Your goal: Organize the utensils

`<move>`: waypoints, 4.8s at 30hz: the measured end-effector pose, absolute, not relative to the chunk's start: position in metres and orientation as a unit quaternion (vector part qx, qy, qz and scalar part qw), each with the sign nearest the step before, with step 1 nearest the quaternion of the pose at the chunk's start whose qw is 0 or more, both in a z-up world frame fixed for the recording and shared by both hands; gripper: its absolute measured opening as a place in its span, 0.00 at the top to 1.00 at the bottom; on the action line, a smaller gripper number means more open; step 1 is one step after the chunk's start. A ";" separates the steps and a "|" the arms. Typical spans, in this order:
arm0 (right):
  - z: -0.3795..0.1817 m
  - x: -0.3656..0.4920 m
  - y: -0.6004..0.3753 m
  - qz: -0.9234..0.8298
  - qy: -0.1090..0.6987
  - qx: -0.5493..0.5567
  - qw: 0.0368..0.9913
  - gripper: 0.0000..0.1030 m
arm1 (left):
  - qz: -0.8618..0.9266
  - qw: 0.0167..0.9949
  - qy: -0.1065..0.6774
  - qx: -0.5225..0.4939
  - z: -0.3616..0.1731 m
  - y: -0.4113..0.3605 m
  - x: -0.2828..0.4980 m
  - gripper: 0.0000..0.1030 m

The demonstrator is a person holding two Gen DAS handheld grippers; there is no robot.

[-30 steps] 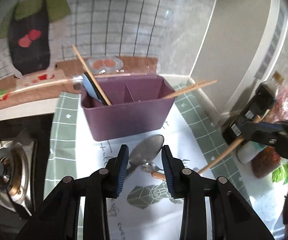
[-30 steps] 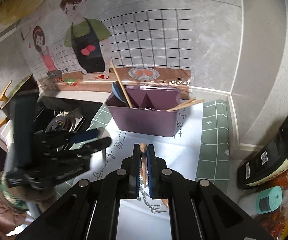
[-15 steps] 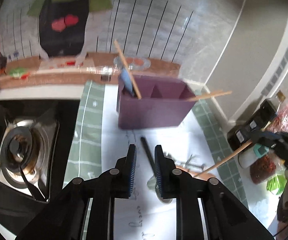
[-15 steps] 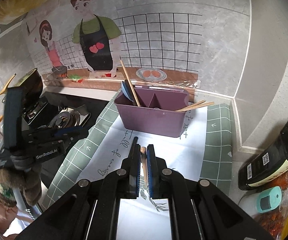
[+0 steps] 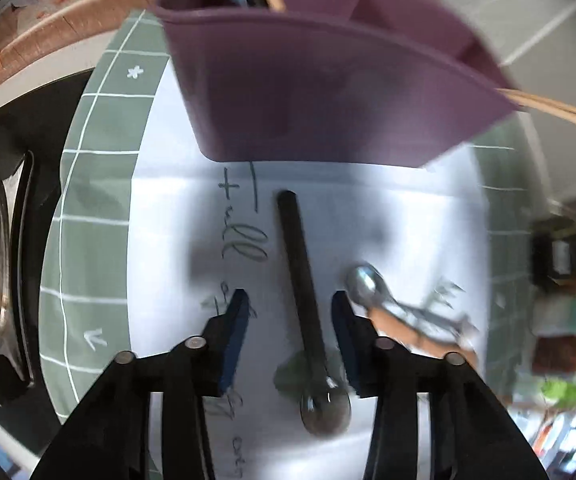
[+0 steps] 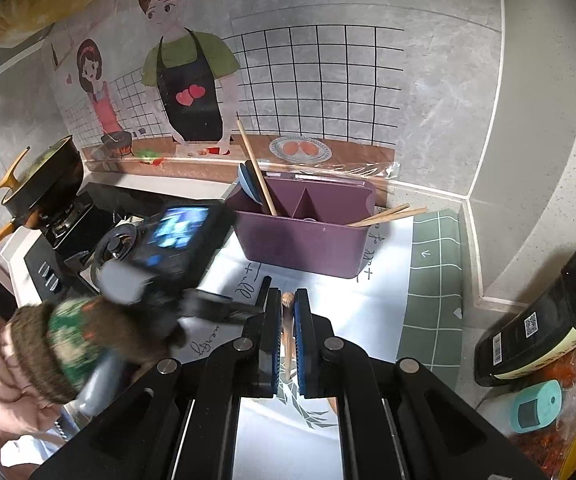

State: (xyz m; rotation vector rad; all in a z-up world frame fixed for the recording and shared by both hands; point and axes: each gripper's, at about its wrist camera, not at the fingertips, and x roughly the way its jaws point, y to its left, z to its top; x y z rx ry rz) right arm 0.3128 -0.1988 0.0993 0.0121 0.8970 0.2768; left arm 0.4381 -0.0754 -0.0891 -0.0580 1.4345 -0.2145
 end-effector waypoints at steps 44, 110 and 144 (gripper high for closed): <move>0.133 0.294 -0.189 0.151 0.400 -0.013 0.904 0.95 | -0.230 0.898 0.361 -0.102 0.081 0.006 0.296 0.88; -0.079 0.449 -0.243 -0.048 0.532 0.106 0.839 0.57 | -0.150 0.849 0.494 -0.109 -0.030 0.019 0.297 0.68; -0.073 0.422 -0.220 0.015 0.582 0.013 0.813 0.88 | -0.175 0.860 0.455 -0.147 0.001 0.043 0.274 0.69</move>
